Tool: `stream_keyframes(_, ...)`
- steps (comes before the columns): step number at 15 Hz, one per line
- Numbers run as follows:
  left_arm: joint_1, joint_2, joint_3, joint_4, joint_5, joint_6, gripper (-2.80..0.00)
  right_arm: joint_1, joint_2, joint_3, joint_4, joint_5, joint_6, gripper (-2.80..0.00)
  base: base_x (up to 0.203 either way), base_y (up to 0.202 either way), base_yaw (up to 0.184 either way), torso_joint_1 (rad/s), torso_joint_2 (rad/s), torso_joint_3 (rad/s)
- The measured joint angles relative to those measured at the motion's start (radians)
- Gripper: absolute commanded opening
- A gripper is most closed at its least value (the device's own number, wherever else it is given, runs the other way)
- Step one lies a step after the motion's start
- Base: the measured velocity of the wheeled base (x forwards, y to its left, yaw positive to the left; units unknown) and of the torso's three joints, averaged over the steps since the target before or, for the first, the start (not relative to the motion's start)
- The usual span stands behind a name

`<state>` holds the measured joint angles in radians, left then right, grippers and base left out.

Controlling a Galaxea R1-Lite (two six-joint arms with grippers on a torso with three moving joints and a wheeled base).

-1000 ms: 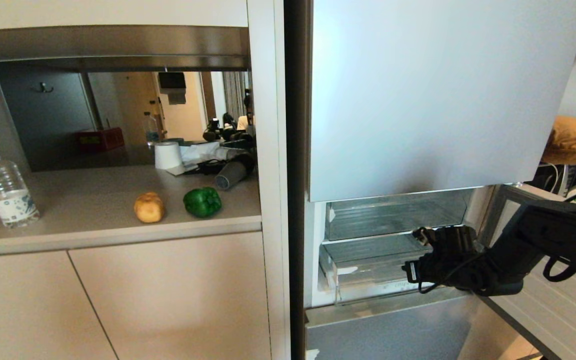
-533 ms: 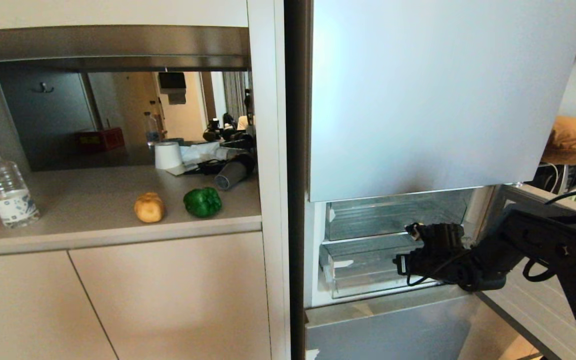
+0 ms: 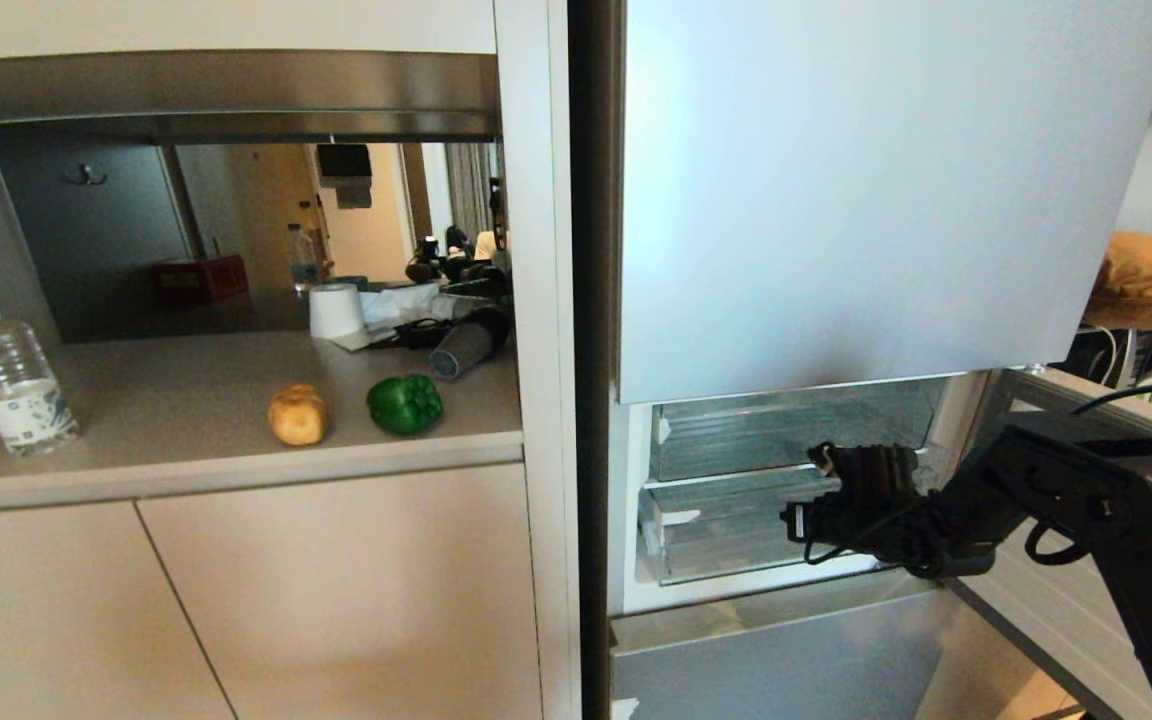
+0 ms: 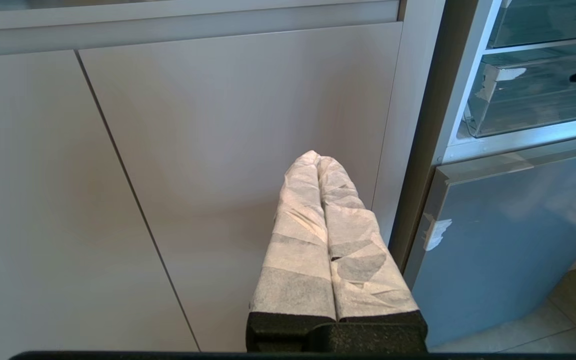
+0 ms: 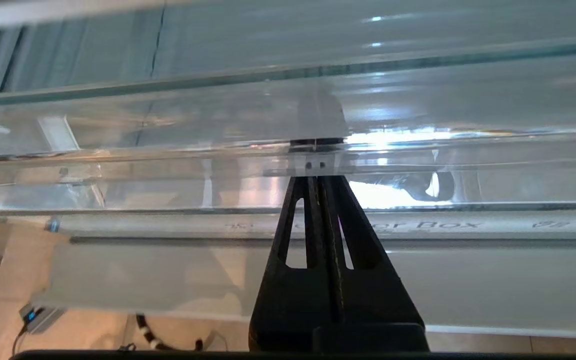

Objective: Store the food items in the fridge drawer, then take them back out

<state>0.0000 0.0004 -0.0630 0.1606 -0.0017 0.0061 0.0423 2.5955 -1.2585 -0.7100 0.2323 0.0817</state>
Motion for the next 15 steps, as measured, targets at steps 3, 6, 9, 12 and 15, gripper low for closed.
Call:
stream_keyframes(3, 0.000, 0.000, 0.000, 0.000, 0.000, 0.000, -2.80, -0.001, 0.022, -0.034, -0.014, 0.000, 0.002, -2.80, 0.000, 0.000, 0.000, 0.000, 0.00, 0.000)
stream_keyframes(6, 0.000, 0.000, 0.000, 0.000, 0.000, 0.000, -2.80, -0.001, 0.038, -0.051, -0.048, 0.000, 0.015, -2.80, 0.000, 0.000, 0.000, 0.000, 0.00, 0.000)
stream_keyframes(9, 0.000, 0.000, 0.000, 0.000, 0.000, 0.000, -2.80, -0.001, 0.050, -0.083, -0.062, 0.000, 0.023, -2.80, 0.000, 0.000, 0.000, 0.000, 0.00, 0.000)
stream_keyframes(12, 0.000, 0.000, 0.000, 0.000, 0.000, 0.000, -2.80, -0.001, 0.057, -0.092, -0.065, 0.000, 0.021, -2.80, 0.000, 0.000, 0.000, 0.000, 0.00, 0.000)
stream_keyframes(15, 0.000, 0.000, 0.000, 0.000, 0.000, 0.000, -2.80, -0.001, 0.027, -0.026, -0.064, 0.000, 0.013, -2.80, 0.000, 0.000, 0.000, 0.000, 0.00, 0.000)
